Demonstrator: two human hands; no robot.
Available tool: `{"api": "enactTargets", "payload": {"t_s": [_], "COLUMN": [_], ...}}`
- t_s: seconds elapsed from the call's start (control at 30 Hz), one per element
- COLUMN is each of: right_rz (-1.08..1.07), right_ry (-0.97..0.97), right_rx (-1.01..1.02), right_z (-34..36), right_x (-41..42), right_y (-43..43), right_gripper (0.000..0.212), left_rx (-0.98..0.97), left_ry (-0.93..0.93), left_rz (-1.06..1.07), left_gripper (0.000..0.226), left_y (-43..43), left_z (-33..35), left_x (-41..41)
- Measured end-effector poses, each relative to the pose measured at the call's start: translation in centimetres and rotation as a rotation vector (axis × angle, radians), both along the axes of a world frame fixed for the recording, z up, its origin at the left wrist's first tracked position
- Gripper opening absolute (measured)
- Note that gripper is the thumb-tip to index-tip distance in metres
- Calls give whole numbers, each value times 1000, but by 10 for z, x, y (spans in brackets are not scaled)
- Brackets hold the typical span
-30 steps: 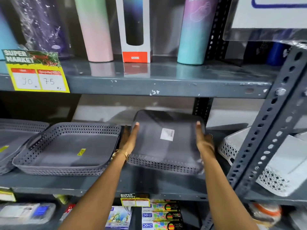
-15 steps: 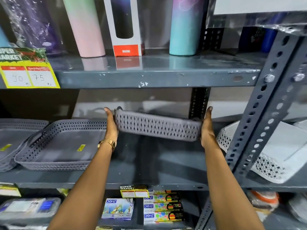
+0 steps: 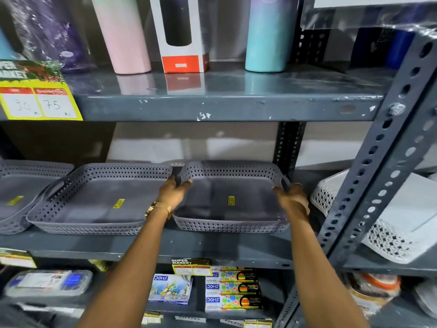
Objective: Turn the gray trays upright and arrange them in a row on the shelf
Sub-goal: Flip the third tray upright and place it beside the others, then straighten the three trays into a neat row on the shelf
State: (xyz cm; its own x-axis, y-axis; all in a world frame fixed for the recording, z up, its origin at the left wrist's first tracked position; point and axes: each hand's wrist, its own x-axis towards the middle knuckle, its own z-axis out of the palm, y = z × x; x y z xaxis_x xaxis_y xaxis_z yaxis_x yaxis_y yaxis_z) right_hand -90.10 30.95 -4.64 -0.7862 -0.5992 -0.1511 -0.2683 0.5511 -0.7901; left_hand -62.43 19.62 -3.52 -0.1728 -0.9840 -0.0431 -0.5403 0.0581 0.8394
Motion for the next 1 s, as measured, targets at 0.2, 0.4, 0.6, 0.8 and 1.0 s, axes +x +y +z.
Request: {"api": "enactTargets", "payload": {"t_s": [0.2,0.4,0.6,0.8,1.0], "right_rz": [24,138,479,558,450], "right_ry": [217,497,419,278,235], "right_rx": [131,141,154,222,303], "right_z": [-9,14,29,24,22], "right_x": [21,47,123,220,274], "right_y": [11,11,-25,-58,-95], "right_gripper": [71,95,76,88,104], "left_rx": [-232,-494,-549,-460,-326], "left_ry": [-531,-594,-615,-757,-842], "left_rz": [104,93,85,147,208], "left_gripper": [72,61,61,65,62], "left_y": [32,39,12,-36,-68], "left_z": [-28,-17,4,21,6], "left_x": [-17,-12,44,162,292]}}
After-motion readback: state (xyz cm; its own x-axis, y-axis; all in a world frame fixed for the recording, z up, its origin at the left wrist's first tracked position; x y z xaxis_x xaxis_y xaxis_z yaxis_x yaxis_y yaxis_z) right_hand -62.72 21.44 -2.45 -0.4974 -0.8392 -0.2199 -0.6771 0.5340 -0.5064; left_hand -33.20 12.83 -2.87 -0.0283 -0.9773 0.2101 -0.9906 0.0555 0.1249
